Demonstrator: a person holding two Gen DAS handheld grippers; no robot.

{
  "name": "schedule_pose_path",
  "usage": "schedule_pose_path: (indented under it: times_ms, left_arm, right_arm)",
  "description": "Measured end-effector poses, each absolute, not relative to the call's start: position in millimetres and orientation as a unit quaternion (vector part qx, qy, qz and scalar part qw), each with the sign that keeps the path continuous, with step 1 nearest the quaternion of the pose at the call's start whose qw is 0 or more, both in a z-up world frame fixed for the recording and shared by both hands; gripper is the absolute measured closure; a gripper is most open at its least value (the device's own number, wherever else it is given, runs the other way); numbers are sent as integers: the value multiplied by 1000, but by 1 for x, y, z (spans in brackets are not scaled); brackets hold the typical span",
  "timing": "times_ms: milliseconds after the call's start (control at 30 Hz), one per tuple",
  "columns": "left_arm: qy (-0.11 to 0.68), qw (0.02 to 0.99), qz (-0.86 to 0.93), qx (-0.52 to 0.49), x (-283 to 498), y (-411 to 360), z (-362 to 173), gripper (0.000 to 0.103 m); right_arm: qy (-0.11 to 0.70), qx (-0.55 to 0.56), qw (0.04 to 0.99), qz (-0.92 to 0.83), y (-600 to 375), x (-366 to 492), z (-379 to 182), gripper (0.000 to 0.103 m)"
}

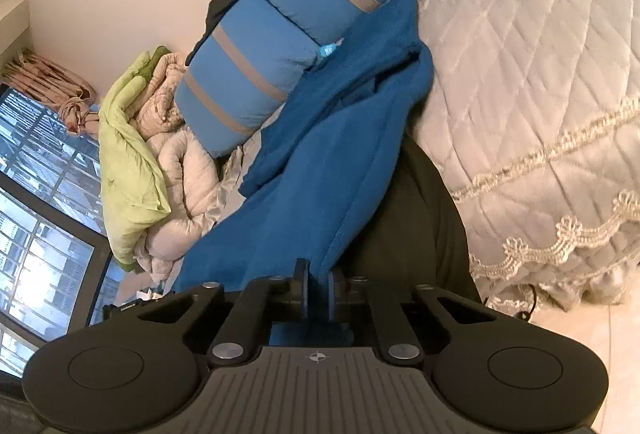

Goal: Fold clothes
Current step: 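Close the left tool on the hem while the right tool grasps the hem too, then lift the hem with both tools and fold it over toward the collar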

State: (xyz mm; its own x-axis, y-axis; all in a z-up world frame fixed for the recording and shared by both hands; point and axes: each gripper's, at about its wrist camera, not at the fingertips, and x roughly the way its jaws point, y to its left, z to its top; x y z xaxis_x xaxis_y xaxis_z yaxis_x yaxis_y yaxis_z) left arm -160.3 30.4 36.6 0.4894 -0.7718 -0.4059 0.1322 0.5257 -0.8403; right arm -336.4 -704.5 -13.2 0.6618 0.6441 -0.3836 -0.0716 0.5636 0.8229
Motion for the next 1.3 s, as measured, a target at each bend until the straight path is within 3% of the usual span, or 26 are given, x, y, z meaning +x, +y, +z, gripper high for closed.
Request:
schedule_pose_path:
  times_ms: [467, 1300]
  left_arm:
    - [317, 794, -367, -366, -193, 37, 104, 98]
    - [313, 827, -359, -301, -120, 8, 142, 98]
  right_arm:
    - [257, 463, 797, 290, -737, -342, 42, 96]
    - [245, 426, 829, 266, -742, -254, 87, 95]
